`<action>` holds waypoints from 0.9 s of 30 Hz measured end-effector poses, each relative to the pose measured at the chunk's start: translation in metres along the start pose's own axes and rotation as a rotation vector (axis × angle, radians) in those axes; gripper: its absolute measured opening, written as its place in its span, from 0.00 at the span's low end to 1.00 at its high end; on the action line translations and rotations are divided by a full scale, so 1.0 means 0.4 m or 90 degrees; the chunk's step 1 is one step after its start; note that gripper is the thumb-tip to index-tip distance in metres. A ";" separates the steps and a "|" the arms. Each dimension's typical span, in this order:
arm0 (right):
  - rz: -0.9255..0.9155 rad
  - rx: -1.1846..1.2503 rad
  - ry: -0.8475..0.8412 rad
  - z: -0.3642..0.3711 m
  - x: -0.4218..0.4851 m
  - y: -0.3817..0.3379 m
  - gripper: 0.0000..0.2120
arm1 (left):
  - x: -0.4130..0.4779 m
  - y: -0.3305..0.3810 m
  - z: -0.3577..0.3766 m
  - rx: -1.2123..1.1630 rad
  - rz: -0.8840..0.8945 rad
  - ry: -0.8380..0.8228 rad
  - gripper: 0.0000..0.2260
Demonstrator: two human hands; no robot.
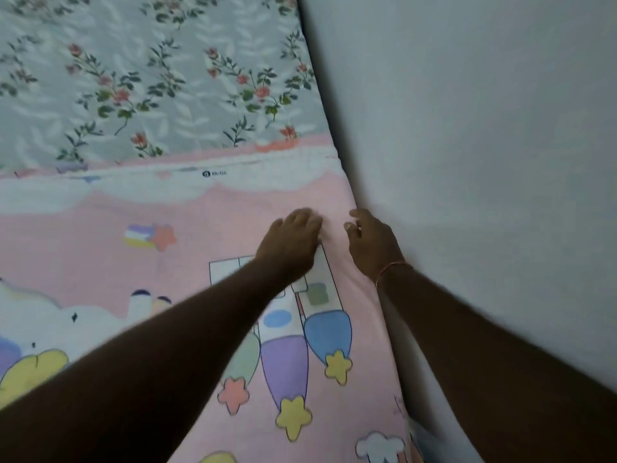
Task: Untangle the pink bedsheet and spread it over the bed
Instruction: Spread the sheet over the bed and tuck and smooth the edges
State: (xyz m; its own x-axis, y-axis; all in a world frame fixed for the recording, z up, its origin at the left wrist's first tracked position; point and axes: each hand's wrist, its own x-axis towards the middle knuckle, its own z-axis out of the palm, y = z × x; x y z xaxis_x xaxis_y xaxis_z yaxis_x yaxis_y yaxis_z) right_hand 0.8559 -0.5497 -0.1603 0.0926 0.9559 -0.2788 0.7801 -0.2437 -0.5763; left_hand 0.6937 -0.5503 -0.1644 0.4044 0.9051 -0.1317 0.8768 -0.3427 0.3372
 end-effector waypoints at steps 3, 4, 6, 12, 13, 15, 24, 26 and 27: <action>-0.046 -0.032 -0.001 0.000 0.113 -0.033 0.16 | 0.102 -0.063 -0.036 0.016 -0.031 0.048 0.18; -0.052 -0.041 -0.008 -0.001 0.147 -0.041 0.16 | 0.132 -0.082 -0.043 0.022 -0.043 0.057 0.17; -0.069 -0.077 -0.021 -0.008 0.210 -0.052 0.16 | 0.183 -0.113 -0.053 0.031 -0.056 0.063 0.16; -0.112 -0.084 -0.020 -0.018 0.337 -0.063 0.17 | 0.270 -0.158 -0.054 0.013 -0.063 0.059 0.16; -0.115 -0.076 -0.026 -0.016 0.349 -0.061 0.16 | 0.280 -0.161 -0.057 0.015 -0.068 0.066 0.16; -0.123 -0.058 -0.030 -0.012 0.369 -0.053 0.12 | 0.303 -0.165 -0.064 0.002 -0.101 0.064 0.16; -0.152 0.029 0.035 -0.024 0.437 -0.052 0.07 | 0.391 -0.154 -0.112 -0.025 -0.111 0.011 0.11; -0.148 0.064 0.032 -0.025 0.450 -0.048 0.08 | 0.397 -0.156 -0.111 -0.040 -0.120 0.029 0.10; -0.140 0.068 0.018 -0.022 0.454 -0.043 0.08 | 0.399 -0.156 -0.107 -0.039 -0.124 0.021 0.10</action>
State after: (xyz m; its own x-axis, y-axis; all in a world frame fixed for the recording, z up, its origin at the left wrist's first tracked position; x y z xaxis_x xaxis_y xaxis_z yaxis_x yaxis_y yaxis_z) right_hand 0.8646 -0.3706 -0.1942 -0.0534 0.9917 -0.1167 0.7134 -0.0439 -0.6994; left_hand 0.6923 -0.3738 -0.1666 0.2195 0.9608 -0.1695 0.9199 -0.1459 0.3641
